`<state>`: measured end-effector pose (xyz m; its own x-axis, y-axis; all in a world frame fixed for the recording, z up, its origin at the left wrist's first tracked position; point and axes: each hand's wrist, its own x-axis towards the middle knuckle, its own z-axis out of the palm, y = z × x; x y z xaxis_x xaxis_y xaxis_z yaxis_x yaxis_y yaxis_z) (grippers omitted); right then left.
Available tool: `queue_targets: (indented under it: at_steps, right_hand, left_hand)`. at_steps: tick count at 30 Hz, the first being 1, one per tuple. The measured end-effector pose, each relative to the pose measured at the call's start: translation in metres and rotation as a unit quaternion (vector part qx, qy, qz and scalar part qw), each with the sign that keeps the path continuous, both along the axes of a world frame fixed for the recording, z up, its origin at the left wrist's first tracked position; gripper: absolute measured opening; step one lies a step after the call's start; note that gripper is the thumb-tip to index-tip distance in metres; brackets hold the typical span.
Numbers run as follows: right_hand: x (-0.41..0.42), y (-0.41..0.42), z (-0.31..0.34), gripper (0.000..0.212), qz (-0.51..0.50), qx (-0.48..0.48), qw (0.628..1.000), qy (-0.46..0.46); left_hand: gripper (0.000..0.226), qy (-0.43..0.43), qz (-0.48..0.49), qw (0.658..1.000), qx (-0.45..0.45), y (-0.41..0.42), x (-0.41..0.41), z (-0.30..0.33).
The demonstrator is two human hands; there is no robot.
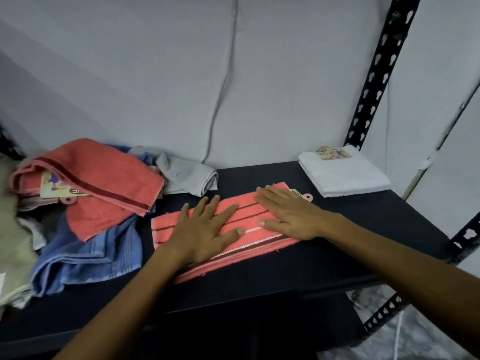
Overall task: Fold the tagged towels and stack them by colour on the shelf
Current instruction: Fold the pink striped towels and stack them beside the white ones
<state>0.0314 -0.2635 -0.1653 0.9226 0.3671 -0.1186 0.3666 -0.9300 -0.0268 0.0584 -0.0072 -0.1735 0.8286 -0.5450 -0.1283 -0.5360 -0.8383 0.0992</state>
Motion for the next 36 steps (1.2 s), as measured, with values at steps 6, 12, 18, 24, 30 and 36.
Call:
queue_targets:
  at_steps: [6, 12, 18, 24, 30, 36]
  right_hand:
    - [0.028, 0.001, 0.009, 0.077, -0.051, 0.009, 0.989, -0.137]
    - [-0.028, 0.054, 0.013, 0.035, -0.181, 0.161, 0.941, -0.235]
    - [-0.08, 0.061, -0.01, 0.055, -0.148, 0.205, 0.964, -0.086]
    - [-0.093, 0.04, -0.005, 0.026, -0.129, 0.25, 0.927, -0.248]
    - [-0.139, 0.037, -0.012, 0.045, 0.025, 0.269, 0.954, -0.13]
    - [-0.137, 0.033, -0.004, 0.03, 0.038, 0.283, 0.946, -0.154]
  left_hand:
    - [0.068, -0.045, 0.054, 0.996, -0.054, 0.018, -0.006, 0.005]
    - [0.035, -0.056, 0.09, 0.972, -0.208, 0.02, -0.011, 0.007]
    - [0.033, -0.06, 0.095, 0.96, -0.257, 0.017, -0.039, 0.003]
    - [0.038, -0.022, -0.003, 0.944, -0.329, 0.035, -0.075, 0.001]
    - [0.058, -0.044, -0.072, 0.938, -0.336, 0.051, -0.105, -0.01]
    - [0.024, -0.091, -0.08, 0.92, -0.372, 0.044, -0.104, -0.002]
